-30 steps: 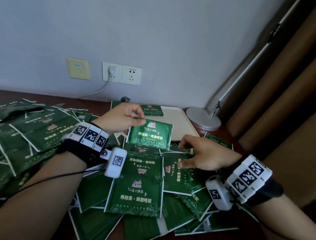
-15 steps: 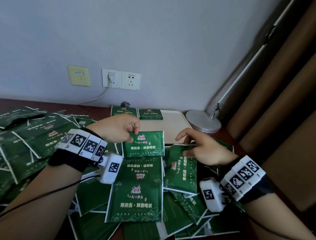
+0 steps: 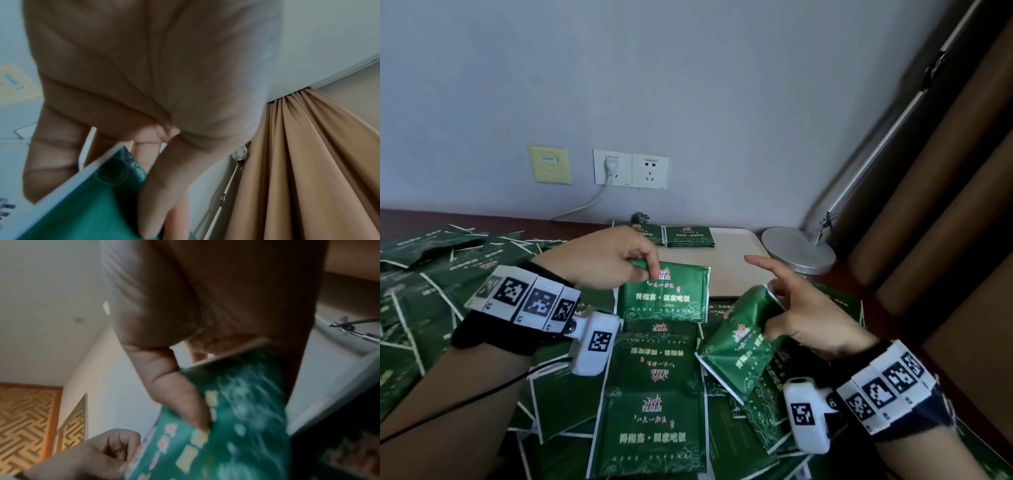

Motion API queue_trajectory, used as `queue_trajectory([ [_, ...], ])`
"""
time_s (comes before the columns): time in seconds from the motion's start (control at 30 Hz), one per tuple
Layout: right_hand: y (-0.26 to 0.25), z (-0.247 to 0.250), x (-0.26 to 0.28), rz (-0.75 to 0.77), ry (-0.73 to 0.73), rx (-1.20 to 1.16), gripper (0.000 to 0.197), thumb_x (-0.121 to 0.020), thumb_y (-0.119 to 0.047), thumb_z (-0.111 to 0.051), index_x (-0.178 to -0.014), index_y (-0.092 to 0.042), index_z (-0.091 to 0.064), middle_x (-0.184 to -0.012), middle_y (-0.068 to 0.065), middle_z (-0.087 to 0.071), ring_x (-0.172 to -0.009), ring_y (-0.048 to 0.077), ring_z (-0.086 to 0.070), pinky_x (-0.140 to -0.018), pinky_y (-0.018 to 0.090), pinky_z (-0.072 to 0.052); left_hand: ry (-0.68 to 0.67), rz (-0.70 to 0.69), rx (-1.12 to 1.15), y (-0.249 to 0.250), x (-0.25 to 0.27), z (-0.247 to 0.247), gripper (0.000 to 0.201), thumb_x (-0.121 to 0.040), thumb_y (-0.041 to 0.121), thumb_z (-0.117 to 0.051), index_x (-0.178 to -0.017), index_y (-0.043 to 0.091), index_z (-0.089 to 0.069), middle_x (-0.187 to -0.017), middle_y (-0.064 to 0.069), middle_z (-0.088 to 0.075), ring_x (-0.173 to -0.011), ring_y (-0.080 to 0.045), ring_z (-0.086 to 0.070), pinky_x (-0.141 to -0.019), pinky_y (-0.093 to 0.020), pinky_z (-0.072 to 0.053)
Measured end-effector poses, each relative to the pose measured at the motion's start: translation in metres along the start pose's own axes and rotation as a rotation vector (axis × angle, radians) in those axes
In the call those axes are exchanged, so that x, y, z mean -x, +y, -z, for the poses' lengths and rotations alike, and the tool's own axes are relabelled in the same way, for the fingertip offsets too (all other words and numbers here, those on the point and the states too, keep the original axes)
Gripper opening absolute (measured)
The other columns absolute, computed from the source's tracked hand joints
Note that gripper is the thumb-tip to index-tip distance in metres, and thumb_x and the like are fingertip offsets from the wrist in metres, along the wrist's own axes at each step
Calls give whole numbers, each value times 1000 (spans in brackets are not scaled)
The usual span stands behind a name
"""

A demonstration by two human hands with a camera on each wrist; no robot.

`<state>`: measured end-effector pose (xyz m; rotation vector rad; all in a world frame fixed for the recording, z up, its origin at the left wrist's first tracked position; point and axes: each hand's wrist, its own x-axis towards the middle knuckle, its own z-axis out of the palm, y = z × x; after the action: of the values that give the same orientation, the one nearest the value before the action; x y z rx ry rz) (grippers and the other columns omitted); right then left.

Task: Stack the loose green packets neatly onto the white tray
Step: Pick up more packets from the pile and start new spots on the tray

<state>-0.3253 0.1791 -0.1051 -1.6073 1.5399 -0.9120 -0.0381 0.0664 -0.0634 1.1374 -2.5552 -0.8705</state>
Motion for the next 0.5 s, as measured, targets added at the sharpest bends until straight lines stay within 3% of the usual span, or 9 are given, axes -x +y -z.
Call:
queue_trajectory([
  [0.07,-3,-2,-2,-31,-58,165,94,-58,15,-72,-129,-45,-58,-106,7,-69,-70,18,-67,-63,35,-56,-33,16,-25,0,0,-1,22,-87,8,-71,-89,30,-71,-105,23,-70,-106,13,-58,-108,-27,-34],
  [0.17,-4,-4,-1,-50,-49,191,59,-59,3,-86,-104,-34,-74,-97,-5,-75,-85,14,-72,-81,31,-58,-68,66,-80,0,-1,-4,29,-81,7,-77,-95,31,-66,-117,17,-66,-113,-1,-59,-100,-27,-38],
  [0.27,-3,-5,0,-1,52,310,31,-64,-17,-92,-84,-35,-76,-95,-7,-65,-89,8,-64,-78,19,-46,-76,128,-115,-1,-4,-7,38,-80,10,-80,-101,33,-59,-109,8,-66,-94,-13,-65,-79,-25,-44],
  [0.33,0,-4,-1,41,105,331,24,-64,-25,-92,-78,-36,-76,-103,-8,-56,-97,4,-58,-82,18,-40,-129,173,-139,-3,-5,-10,44,-81,14,-80,-111,37,-58,-110,8,-65,-95,-13,-64,-82,-27,-45],
  [0.4,2,-2,0,93,97,302,20,-65,-27,-91,-76,-34,-77,-119,-15,-55,-112,-2,-54,-95,23,-39,-173,190,-202,-4,-7,-12,44,-83,19,-78,-119,37,-61,-114,12,-62,-104,-10,-61,-91,-28,-43],
  [0.47,1,-1,1,147,84,259,18,-68,-24,-90,-78,-30,-76,-127,-18,-59,-117,-6,-55,-105,27,-39,-182,172,-224,-4,-9,-13,28,-84,21,-77,-107,35,-68,-106,14,-68,-98,-8,-63,-95,-31,-46],
  [0.5,0,-1,2,164,80,214,19,-71,-20,-88,-81,-29,-75,-121,-15,-65,-112,-2,-60,-104,30,-43,-184,163,-230,-4,-9,-14,20,-85,21,-77,-98,35,-69,-99,15,-69,-93,-7,-64,-92,-31,-47],
])
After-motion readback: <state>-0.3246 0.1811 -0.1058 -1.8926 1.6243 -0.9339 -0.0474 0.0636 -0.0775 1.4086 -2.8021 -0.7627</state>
